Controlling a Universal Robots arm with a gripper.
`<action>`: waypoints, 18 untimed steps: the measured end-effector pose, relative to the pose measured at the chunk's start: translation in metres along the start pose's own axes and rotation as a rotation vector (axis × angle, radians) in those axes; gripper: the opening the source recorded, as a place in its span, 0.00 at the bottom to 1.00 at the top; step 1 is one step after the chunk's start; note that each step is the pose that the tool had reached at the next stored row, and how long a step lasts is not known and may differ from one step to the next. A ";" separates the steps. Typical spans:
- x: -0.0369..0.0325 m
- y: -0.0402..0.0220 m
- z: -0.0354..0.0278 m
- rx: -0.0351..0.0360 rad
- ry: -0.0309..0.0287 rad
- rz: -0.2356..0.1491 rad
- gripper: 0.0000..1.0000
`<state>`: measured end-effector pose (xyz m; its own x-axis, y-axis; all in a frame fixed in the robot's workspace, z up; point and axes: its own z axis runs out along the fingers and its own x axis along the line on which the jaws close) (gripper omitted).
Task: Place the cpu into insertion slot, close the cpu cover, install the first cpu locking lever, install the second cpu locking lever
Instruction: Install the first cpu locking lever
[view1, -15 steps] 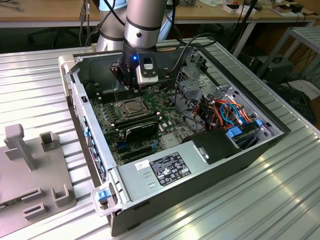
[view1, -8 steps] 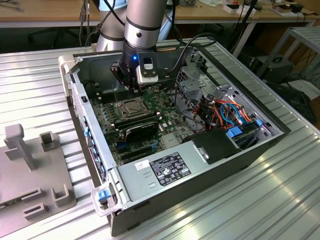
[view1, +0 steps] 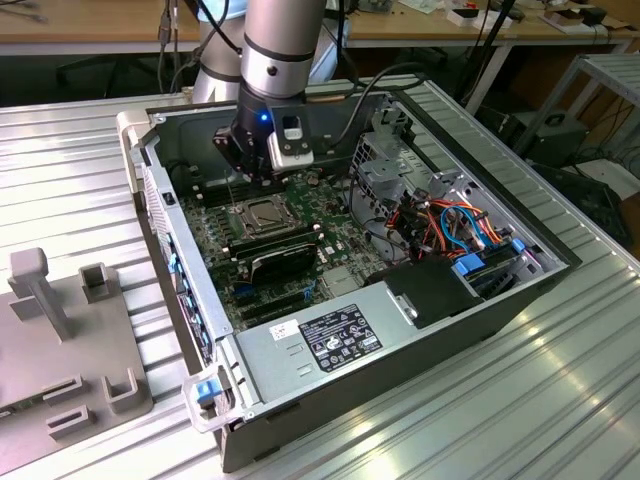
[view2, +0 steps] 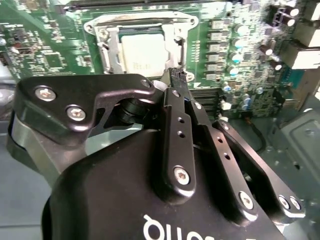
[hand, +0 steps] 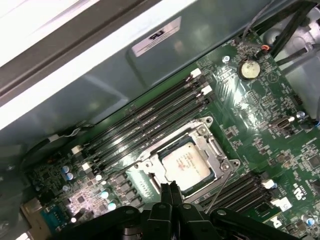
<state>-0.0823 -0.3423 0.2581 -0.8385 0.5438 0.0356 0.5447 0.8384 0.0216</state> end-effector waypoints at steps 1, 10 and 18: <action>0.0006 -0.0004 -0.0004 0.0003 0.0000 0.000 0.11; 0.0021 0.0003 -0.0176 0.0010 -0.0002 -0.013 0.11; 0.0065 -0.0025 -0.0172 0.0025 0.0010 -0.060 0.11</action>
<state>-0.0887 -0.3415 0.2754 -0.8695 0.4926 0.0354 0.4935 0.8695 0.0213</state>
